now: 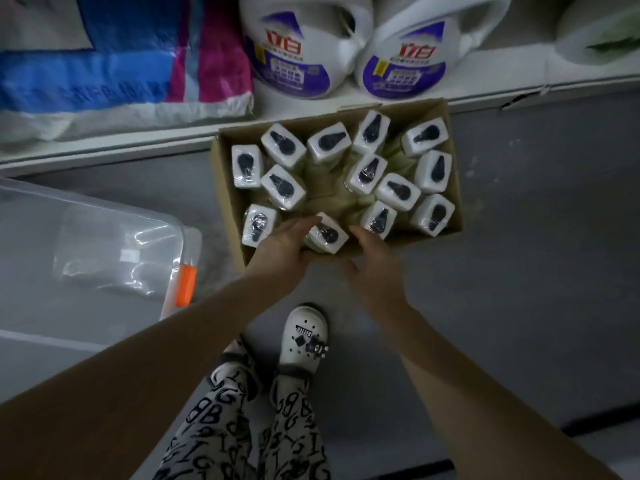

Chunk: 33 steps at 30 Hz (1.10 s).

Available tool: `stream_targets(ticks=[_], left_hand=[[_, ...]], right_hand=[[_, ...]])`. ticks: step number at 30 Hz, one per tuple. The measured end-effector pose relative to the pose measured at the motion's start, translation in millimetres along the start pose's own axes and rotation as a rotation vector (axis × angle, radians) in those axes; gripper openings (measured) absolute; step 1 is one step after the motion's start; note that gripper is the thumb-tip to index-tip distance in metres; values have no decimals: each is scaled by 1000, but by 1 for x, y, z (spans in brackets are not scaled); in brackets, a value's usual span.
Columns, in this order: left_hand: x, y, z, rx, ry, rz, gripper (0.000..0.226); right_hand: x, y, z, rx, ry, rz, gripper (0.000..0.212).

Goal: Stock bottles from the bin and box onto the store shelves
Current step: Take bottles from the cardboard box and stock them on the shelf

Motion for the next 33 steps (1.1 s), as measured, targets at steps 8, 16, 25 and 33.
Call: stream_targets(ticks=[8,16,25,33], left_hand=[[-63,-30,53,-61,-100,26,88],[-73,-34,72,-93,-66,-56,70],[-52,-35,65,-49,-93,-59,59],[4,5,12,-92,-10,-114,54]], right_hand=[[-62,39,47,97,10,-73,63],[-79,72,71,-39,2,-56,53],[-66,42,53,29,16,-62,35],[-16,-12,4,46,4,22,30]])
Point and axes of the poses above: each hand's wrist, its own z-axis towards the middle knuckle, its own x-axis out of the back of the hand, y = z × x, the point moved 10 cm from there along z, towards the middle knuckle, and after that the axes turned 5 degrees about z, right-handed, at the moved point
